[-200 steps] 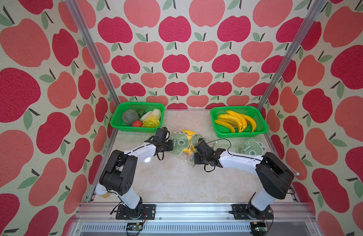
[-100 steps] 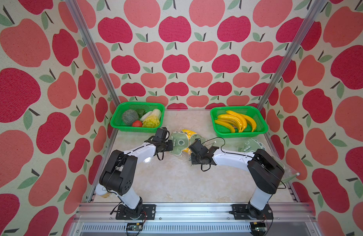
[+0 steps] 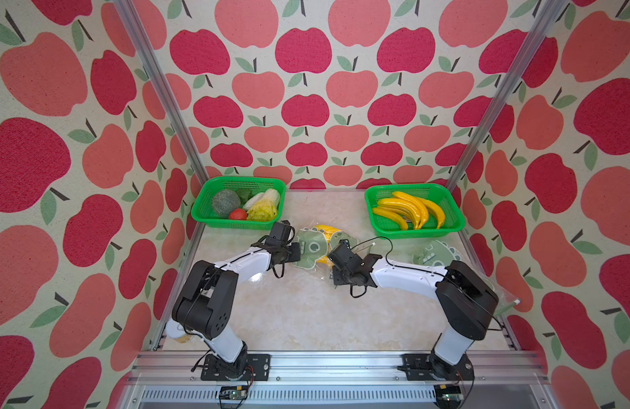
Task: Open the zip-top bag and take out the banana
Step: Pick up the banana from the zipper food storage bag.
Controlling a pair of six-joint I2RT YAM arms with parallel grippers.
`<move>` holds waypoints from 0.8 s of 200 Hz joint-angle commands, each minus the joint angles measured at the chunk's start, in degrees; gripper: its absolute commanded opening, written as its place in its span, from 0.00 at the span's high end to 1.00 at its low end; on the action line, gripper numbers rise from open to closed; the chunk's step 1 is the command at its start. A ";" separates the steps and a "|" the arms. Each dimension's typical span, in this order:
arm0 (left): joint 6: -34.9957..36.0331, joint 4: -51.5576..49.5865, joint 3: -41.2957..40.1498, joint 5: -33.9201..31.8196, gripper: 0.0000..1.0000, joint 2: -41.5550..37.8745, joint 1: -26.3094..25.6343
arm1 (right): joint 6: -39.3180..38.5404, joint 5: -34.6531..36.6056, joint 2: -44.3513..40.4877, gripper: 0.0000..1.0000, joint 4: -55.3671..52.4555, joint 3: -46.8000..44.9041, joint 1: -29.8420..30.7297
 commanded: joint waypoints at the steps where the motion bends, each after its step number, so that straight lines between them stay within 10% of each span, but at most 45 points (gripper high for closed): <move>1: 0.44 -1.50 -0.62 -1.44 0.91 -1.22 -0.21 | 0.22 -0.70 -0.25 0.72 -2.01 -0.26 0.31; 160: 1.26 -3.59 -0.34 -4.71 0.99 -1.83 -0.13 | -8.20 10.98 -12.27 0.91 -5.85 -2.23 1.47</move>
